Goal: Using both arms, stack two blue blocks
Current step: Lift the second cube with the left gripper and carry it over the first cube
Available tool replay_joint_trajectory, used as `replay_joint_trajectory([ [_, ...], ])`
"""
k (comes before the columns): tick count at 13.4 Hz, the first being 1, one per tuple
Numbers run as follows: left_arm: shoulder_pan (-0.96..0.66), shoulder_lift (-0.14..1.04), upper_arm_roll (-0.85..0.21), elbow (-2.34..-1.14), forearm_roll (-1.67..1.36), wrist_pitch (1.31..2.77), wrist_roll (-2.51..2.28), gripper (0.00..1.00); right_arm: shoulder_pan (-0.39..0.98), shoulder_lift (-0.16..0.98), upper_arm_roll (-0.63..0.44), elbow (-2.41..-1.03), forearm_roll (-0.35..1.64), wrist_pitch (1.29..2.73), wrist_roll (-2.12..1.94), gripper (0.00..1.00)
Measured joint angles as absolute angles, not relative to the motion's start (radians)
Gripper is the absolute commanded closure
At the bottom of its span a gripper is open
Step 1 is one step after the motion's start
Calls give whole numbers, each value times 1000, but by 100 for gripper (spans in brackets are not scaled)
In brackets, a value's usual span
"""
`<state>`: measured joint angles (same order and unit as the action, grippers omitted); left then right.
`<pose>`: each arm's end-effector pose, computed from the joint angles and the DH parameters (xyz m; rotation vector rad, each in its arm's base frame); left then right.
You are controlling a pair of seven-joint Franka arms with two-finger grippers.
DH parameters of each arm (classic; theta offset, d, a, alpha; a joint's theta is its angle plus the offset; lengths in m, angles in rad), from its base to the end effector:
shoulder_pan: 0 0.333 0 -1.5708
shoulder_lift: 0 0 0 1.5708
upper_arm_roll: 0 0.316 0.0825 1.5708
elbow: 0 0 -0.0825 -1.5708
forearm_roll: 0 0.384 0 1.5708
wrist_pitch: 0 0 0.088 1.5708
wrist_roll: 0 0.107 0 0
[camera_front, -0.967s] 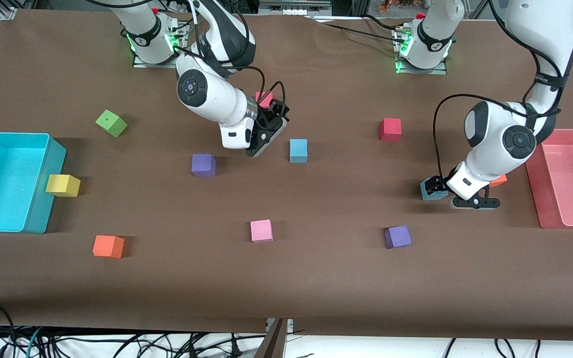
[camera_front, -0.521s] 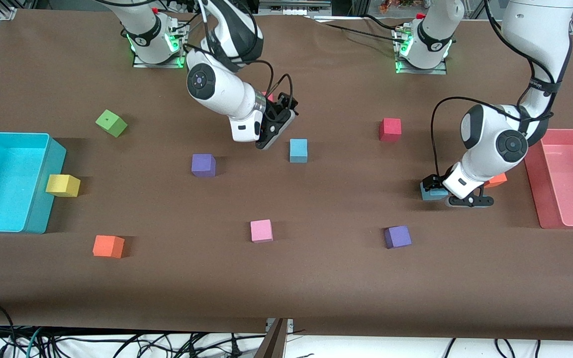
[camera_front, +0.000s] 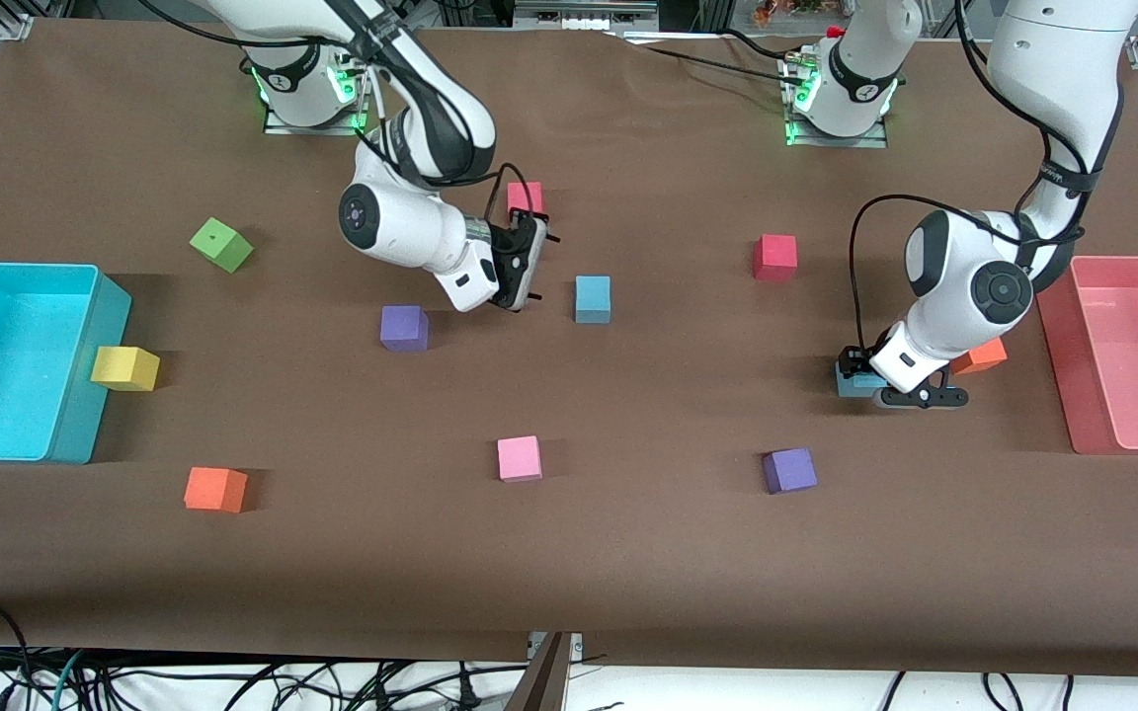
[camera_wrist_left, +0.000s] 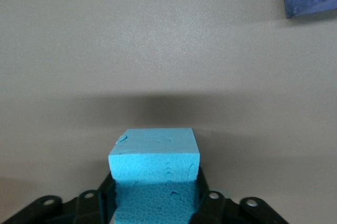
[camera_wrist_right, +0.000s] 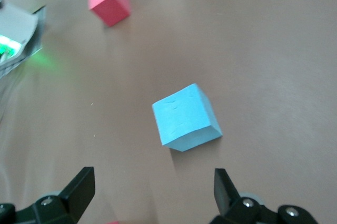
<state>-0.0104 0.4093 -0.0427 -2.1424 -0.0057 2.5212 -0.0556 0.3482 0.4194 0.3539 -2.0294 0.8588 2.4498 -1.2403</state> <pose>0.5675 -0.0302 0.2074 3.1226 0.0163 -0.0488 0.4640 0.3854 0.2533 -2.0229 -1.4249 -0.2156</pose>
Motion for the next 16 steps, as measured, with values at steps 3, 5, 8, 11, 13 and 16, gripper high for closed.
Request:
replay_joint_trajectory([
  [3, -11, 398, -43, -2138, -6, 2517, -53, 96, 338, 449, 354, -2057, 987, 2452, -1486, 0],
  [5, -11, 359, -50, -2124, -6, 2462, -54, 100, 336, 472, 354, -2058, 1017, 2452, -1562, 0],
  [8, -23, 260, -100, -2083, -6, 2322, -64, 100, 335, 517, 350, -2067, 1037, 2456, -1682, 0],
  [11, -54, 204, -199, -1978, -6, 2145, -222, 100, 328, 537, 344, -2069, 1092, 2457, -1728, 0],
  [13, -81, 200, -279, -1936, -6, 2100, -367, 100, 328, 547, 344, -2069, 1196, 2457, -1794, 0],
  [16, -157, 210, -355, -1933, -6, 2098, -588, 100, 329, 567, 344, -2069, 1304, 2458, -1884, 0],
])
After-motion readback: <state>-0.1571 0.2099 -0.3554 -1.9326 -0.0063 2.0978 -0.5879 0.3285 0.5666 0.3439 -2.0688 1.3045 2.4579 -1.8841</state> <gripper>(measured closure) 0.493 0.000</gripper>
